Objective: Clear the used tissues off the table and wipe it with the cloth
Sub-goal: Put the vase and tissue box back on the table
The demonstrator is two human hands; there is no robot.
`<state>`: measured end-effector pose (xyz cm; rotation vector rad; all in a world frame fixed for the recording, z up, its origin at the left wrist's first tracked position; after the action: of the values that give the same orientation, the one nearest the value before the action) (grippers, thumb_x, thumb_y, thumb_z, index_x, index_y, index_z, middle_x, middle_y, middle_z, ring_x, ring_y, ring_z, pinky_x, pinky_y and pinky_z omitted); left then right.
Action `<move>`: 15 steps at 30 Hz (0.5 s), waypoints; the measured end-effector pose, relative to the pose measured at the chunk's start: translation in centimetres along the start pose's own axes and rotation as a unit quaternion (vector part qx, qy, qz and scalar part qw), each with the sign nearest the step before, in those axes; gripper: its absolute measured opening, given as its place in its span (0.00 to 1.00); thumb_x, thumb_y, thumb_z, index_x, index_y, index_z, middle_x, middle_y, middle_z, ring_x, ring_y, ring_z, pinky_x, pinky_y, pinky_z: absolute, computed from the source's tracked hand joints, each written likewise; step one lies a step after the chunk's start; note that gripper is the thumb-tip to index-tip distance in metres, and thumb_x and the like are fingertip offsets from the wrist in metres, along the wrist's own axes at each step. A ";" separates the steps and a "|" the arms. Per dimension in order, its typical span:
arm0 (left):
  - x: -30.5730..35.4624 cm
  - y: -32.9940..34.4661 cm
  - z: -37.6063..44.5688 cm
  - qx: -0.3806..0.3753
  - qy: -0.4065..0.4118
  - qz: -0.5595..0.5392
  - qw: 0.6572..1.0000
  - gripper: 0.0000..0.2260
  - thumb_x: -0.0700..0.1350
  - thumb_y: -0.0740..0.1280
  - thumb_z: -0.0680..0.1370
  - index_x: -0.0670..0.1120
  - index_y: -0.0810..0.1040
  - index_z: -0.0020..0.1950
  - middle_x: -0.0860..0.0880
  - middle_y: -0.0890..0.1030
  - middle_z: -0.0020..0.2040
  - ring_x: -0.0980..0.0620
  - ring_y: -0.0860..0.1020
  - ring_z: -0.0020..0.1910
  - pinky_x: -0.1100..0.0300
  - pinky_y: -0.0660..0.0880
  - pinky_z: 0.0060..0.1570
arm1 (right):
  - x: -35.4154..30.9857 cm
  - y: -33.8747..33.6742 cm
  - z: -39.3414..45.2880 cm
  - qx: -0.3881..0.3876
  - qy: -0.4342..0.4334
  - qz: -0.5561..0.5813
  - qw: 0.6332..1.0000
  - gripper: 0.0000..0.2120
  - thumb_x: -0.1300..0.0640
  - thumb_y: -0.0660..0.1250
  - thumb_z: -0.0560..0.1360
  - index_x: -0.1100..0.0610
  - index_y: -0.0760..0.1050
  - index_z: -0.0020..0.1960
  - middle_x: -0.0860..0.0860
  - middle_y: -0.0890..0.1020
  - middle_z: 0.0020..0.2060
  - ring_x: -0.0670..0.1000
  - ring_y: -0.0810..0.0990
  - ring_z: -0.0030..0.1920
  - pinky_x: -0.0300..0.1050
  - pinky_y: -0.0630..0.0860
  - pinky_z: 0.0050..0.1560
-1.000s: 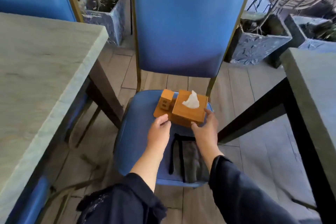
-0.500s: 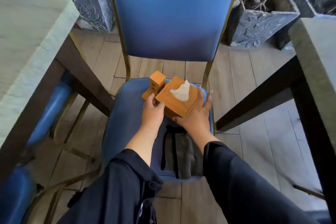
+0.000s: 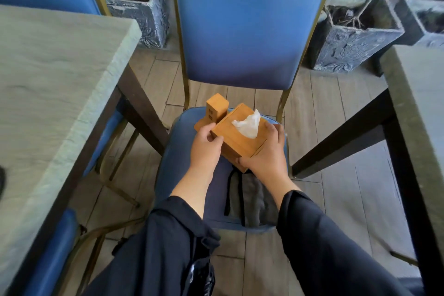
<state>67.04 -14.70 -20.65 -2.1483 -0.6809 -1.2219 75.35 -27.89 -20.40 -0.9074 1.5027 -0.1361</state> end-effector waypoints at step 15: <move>10.4 -22.2 -16.2 0.126 0.096 -0.164 0.974 0.18 0.44 0.63 0.74 0.57 0.72 0.63 0.52 0.76 0.62 0.56 0.76 0.58 0.57 0.75 0.56 | -24.7 0.3 -16.4 0.006 -0.150 -0.009 0.989 0.49 0.54 0.81 0.56 0.55 0.58 0.71 0.50 0.58 0.69 0.51 0.66 0.64 0.43 0.68 0.56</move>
<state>47.30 -8.64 0.29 -1.7297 -1.0724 -1.4048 57.56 -19.91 1.98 -0.8884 1.2131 -0.0193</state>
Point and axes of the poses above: each hand's wrist, its own z-axis towards the middle knuckle, its own y-axis out of the palm, x = y × z, the point moved 4 cm from there along z, towards the middle knuckle
